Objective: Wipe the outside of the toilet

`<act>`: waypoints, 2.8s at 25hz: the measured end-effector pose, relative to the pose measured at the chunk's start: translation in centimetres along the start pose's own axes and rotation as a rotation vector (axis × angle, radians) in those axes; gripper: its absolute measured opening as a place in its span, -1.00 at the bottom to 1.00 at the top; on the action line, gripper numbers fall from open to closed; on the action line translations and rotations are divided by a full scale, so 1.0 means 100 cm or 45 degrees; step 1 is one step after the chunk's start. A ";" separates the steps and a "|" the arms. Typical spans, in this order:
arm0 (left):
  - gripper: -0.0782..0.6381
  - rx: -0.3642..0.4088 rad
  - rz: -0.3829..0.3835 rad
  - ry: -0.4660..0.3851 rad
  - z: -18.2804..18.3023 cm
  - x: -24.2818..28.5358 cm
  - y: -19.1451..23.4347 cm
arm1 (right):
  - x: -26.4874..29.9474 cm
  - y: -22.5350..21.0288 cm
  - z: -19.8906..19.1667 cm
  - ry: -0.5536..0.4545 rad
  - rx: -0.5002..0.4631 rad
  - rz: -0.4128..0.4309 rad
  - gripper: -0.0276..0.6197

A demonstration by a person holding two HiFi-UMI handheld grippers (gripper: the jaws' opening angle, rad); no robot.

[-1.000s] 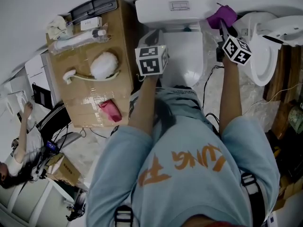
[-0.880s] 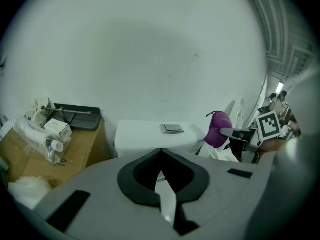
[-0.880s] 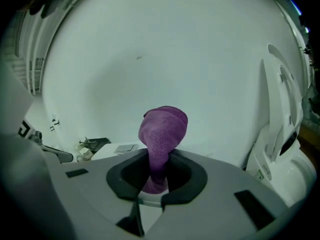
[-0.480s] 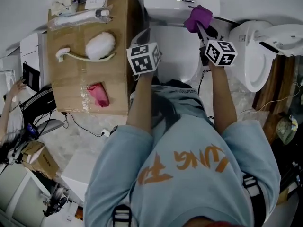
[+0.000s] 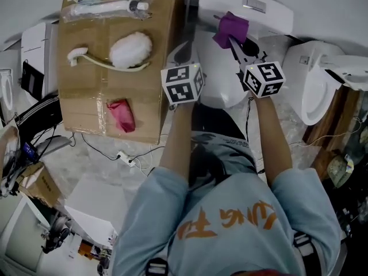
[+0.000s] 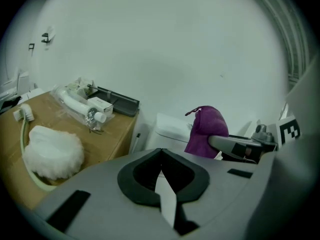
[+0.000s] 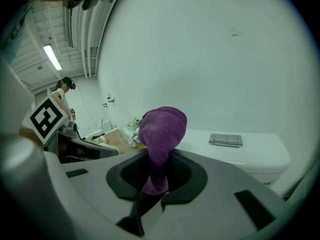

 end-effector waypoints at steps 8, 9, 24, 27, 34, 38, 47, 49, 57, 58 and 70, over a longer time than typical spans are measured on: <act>-0.71 0.075 -0.114 -0.069 -0.007 0.059 0.022 | 0.063 0.002 -0.024 0.021 -0.136 0.062 -0.67; -0.71 0.080 -0.120 -0.081 -0.009 0.064 0.025 | 0.070 0.003 -0.028 0.026 -0.159 0.075 -0.67; -0.71 0.162 -0.083 -0.197 -0.046 0.131 0.050 | 0.148 -0.036 -0.075 -0.096 -0.235 0.017 -0.68; -0.71 0.178 -0.091 -0.185 -0.043 0.136 0.046 | 0.145 -0.044 -0.077 -0.116 -0.197 -0.026 -0.68; -0.71 0.299 -0.108 -0.174 -0.047 0.143 0.022 | 0.131 -0.063 -0.082 -0.139 -0.118 -0.065 -0.68; -0.71 0.321 -0.152 -0.150 -0.054 0.146 0.007 | 0.119 -0.069 -0.086 -0.153 -0.085 -0.084 -0.68; -0.71 0.445 -0.187 -0.159 -0.057 0.152 -0.026 | 0.085 -0.091 -0.093 -0.178 -0.045 -0.142 -0.67; -0.71 0.449 -0.198 -0.164 -0.056 0.154 -0.032 | 0.077 -0.096 -0.095 -0.178 -0.046 -0.157 -0.67; -0.71 0.413 -0.215 -0.154 -0.054 0.160 -0.050 | 0.045 -0.115 -0.099 -0.165 -0.011 -0.229 -0.67; -0.71 0.414 -0.221 -0.152 -0.054 0.161 -0.053 | 0.041 -0.117 -0.099 -0.162 -0.005 -0.240 -0.67; -0.71 0.436 -0.302 -0.123 -0.063 0.170 -0.101 | -0.019 -0.148 -0.108 -0.187 0.059 -0.400 -0.67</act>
Point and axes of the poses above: the fingertips, and each gripper's own axes: x forward along the fingers, y to its left, z out of its top, the point moved 10 cm from there along -x, backward along the fingers, and after that the axes turned 10 degrees about z, right-handed, at the moved point
